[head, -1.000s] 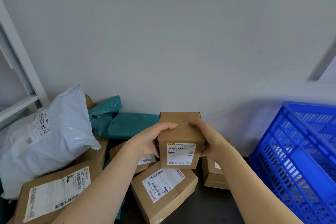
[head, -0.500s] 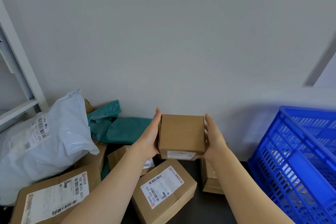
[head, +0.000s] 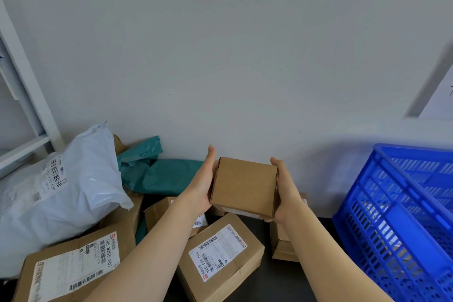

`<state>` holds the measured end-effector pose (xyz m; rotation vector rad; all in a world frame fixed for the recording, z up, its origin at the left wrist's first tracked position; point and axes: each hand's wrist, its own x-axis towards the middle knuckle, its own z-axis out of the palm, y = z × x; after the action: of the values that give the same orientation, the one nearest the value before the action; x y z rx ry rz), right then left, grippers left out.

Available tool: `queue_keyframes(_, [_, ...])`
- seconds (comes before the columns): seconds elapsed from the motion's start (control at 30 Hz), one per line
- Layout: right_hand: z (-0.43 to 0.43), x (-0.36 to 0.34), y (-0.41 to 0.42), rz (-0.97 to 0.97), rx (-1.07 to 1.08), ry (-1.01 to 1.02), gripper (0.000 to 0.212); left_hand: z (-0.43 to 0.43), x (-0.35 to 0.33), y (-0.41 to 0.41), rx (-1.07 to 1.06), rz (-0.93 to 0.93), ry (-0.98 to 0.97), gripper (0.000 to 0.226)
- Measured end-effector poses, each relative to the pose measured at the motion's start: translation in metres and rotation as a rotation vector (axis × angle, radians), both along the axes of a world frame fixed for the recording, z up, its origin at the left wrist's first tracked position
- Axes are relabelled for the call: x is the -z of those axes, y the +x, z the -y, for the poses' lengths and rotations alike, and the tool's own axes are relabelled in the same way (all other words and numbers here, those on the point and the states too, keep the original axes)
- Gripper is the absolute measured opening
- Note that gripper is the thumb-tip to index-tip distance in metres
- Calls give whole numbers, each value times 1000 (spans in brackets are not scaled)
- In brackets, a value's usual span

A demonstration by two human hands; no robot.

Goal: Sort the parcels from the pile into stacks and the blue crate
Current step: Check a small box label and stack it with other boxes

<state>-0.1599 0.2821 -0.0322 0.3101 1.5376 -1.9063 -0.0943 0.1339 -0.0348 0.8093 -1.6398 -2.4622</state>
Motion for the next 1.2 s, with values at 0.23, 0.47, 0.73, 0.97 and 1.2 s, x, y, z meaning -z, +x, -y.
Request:
queue_keyframes(0.23, [3,-4,1,-78,-48,-59,34,3,-3,-2,-32,92,70,44])
queue_keyframes(0.47, [1,1,2,-83,-77,-69,32,9,-3,2,43,131,102,30])
queue_keyframes(0.73, [-9,4,-9,-39,-203,39,48,10,7,8,124,55,44,15])
queue_keyframes(0.97, [-7,4,-8,-50,-231,11,41,11,10,7,166,87,-28,46])
queue_keyframes(1.2, [-7,6,-9,-120,-206,16,40,10,13,5,151,49,-77,46])
